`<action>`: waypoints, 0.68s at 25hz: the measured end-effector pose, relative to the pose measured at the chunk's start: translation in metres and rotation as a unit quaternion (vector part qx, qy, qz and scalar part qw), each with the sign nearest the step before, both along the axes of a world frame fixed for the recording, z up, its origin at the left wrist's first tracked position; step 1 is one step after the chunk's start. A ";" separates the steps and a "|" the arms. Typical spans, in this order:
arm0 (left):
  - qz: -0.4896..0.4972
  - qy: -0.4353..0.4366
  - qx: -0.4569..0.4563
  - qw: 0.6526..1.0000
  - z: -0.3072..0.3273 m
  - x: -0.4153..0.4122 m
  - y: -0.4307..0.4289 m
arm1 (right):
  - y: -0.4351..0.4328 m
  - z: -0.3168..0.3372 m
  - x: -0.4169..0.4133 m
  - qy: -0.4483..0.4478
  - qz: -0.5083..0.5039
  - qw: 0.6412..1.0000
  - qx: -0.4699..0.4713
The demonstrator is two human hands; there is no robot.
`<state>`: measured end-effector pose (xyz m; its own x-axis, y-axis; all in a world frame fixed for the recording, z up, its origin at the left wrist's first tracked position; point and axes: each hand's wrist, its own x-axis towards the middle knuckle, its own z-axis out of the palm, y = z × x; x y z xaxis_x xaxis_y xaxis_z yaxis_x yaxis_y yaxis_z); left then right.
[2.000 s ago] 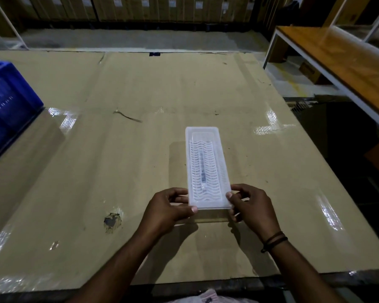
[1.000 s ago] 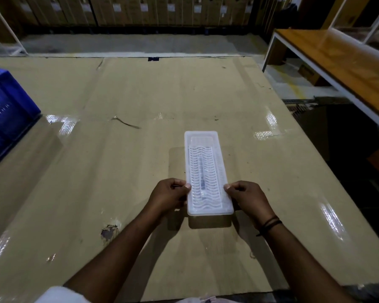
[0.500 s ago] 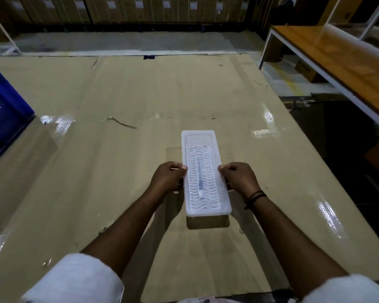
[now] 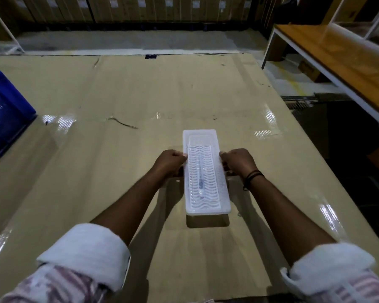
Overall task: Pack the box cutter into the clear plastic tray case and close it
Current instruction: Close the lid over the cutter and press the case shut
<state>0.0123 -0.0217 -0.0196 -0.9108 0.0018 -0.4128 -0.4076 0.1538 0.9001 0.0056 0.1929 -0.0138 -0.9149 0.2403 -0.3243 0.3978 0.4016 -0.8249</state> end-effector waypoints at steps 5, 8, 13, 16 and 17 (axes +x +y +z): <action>0.030 0.022 -0.045 0.998 -0.005 -0.021 0.004 | -0.007 -0.007 -0.026 0.003 0.009 0.999 0.034; 0.017 -0.001 -0.023 1.000 -0.006 -0.023 0.003 | -0.007 -0.010 -0.030 -0.021 0.022 0.999 0.033; 0.019 -0.047 -0.010 0.999 0.005 -0.042 0.005 | -0.005 -0.003 -0.051 -0.007 0.000 1.000 0.001; 0.043 -0.007 -0.008 0.999 0.011 -0.065 0.008 | -0.011 0.002 -0.076 0.027 -0.017 0.999 -0.021; 0.053 -0.002 -0.005 0.999 0.011 -0.072 0.008 | -0.013 0.001 -0.084 0.028 -0.021 0.999 -0.029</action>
<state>-0.0592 -0.0135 -0.0086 -0.9044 -0.0987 -0.4151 -0.4248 0.1192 0.8974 -0.0779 0.1803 -0.0124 -0.9219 0.2606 -0.2868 0.3651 0.3362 -0.8682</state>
